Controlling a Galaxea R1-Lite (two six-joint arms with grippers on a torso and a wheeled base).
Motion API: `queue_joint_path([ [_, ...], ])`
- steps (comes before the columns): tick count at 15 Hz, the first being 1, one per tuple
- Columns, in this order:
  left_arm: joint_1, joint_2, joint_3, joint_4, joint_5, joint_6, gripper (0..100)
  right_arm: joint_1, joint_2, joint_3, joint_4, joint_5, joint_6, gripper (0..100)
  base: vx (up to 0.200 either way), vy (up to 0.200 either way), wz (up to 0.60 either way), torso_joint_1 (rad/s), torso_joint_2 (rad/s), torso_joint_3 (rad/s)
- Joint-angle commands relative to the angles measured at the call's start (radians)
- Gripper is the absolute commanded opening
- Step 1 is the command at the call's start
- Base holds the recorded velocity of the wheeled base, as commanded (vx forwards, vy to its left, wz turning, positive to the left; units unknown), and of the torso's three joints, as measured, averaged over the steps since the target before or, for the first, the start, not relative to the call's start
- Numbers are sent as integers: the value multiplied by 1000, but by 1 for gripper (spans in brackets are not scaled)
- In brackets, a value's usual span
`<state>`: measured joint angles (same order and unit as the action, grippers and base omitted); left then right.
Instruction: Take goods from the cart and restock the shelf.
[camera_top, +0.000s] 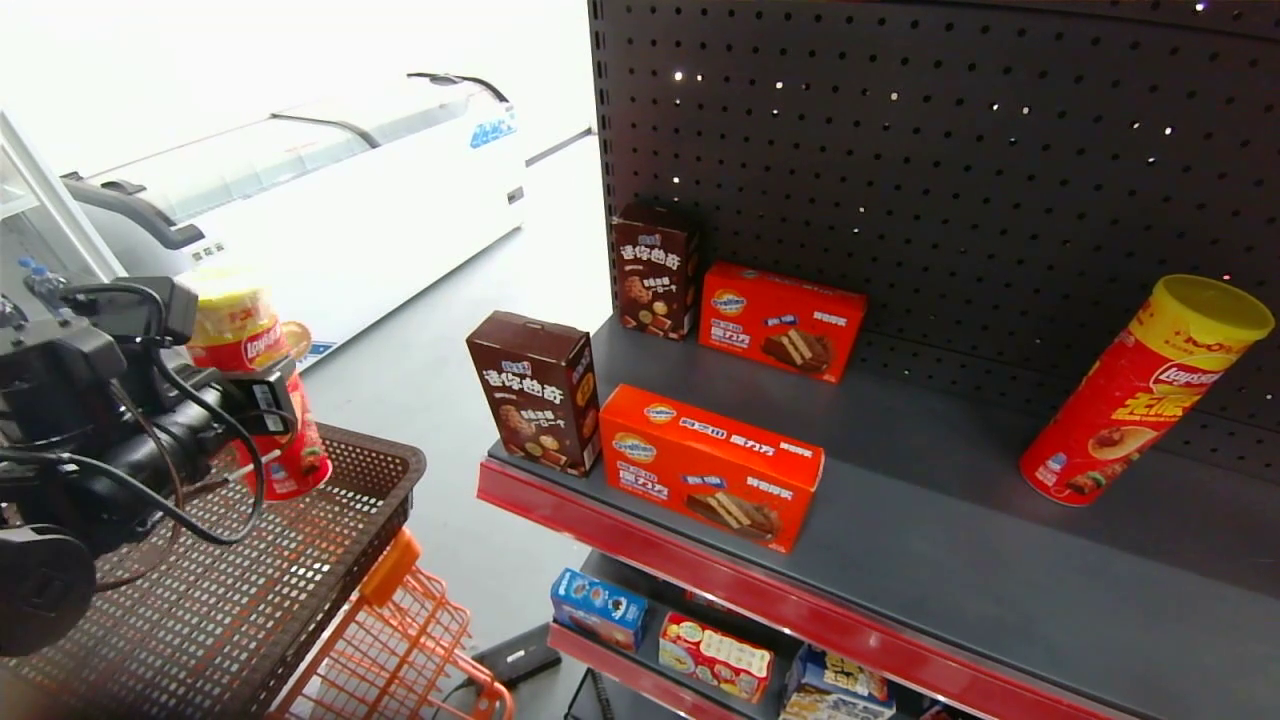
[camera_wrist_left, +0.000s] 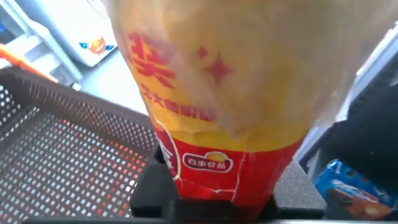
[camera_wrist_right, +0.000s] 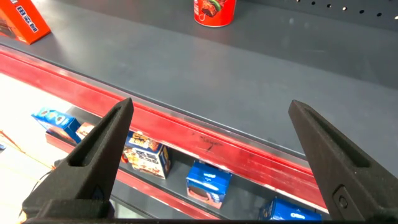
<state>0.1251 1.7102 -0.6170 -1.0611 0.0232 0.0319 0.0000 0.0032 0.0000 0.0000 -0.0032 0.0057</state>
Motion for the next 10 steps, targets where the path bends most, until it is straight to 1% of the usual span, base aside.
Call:
queue_joint_path([
  [1, -27, -181, -15, 81, -42, 0, 0, 0, 1, 0, 0, 0, 0, 100, 0, 0, 0, 0, 0, 0],
  [2, -38, -231, 16, 110, -78, 0, 0, 0, 1, 0, 0, 0, 0, 100, 0, 0, 0, 0, 0, 0],
  [4, -56, -265, 23, 108, -98, 0, 0, 0, 1, 0, 0, 0, 0, 100, 0, 0, 0, 0, 0, 0],
  [5, -88, -290, 22, 115, -115, -1, 0, 0, 1, 0, 0, 0, 0, 100, 0, 0, 0, 0, 0, 0],
  [7, -159, -325, 14, 130, -120, -1, 0, 0, 1, 0, 0, 0, 0, 100, 0, 0, 0, 0, 0, 0],
  [8, -173, -330, 13, 136, -121, -1, 0, 0, 1, 0, 0, 0, 0, 100, 0, 0, 0, 0, 0, 0],
  [9, -217, -373, 13, 170, -126, -1, 0, 0, 1, 0, 0, 0, 0, 100, 0, 0, 0, 0, 0, 0],
  [10, -283, -431, 14, 250, -132, -1, 0, 0, 1, 0, 0, 0, 0, 100, 0, 0, 0, 0, 0, 0],
])
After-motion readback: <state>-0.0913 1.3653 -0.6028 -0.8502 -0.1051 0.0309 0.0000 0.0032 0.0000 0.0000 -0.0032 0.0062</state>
